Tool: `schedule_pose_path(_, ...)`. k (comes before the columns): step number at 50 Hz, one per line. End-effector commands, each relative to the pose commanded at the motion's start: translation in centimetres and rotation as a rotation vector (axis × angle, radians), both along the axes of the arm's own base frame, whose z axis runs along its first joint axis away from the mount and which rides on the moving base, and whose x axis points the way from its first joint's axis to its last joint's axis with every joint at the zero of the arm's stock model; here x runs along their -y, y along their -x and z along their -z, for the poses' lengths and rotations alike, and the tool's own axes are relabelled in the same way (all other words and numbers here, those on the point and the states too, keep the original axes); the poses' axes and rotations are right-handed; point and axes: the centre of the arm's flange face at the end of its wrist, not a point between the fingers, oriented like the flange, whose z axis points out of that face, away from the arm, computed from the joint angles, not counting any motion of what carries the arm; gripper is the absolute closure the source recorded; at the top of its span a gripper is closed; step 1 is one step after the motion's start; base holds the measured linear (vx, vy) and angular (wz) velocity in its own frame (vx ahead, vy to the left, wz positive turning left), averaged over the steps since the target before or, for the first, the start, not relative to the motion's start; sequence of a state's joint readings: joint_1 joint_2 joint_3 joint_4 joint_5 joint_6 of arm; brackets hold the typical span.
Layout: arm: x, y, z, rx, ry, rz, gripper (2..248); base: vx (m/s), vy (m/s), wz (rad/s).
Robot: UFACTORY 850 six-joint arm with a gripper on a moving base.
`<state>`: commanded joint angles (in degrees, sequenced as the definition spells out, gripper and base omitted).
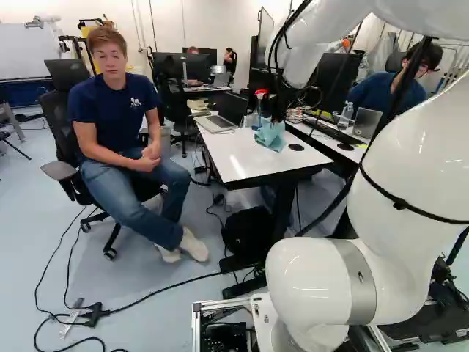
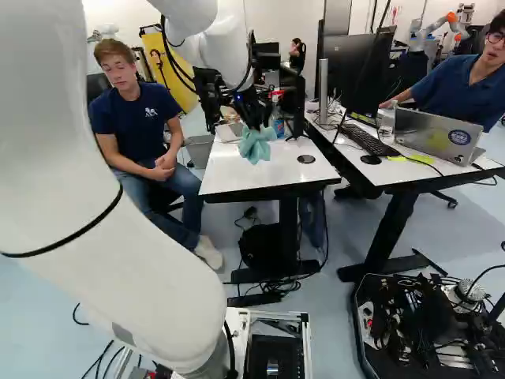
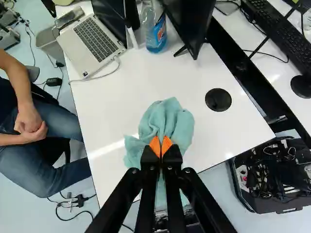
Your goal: Clean the table with the green towel
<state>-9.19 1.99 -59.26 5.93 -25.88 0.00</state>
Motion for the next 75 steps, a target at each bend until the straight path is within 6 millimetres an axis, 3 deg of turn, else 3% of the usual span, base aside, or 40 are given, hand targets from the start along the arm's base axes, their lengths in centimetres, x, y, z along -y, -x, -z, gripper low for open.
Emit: schedule_pose_path(75, -11.7, -9.3, 0.0, 0.013, 0.001, -0.23, 225, 0.0, 0.0, 0.0)
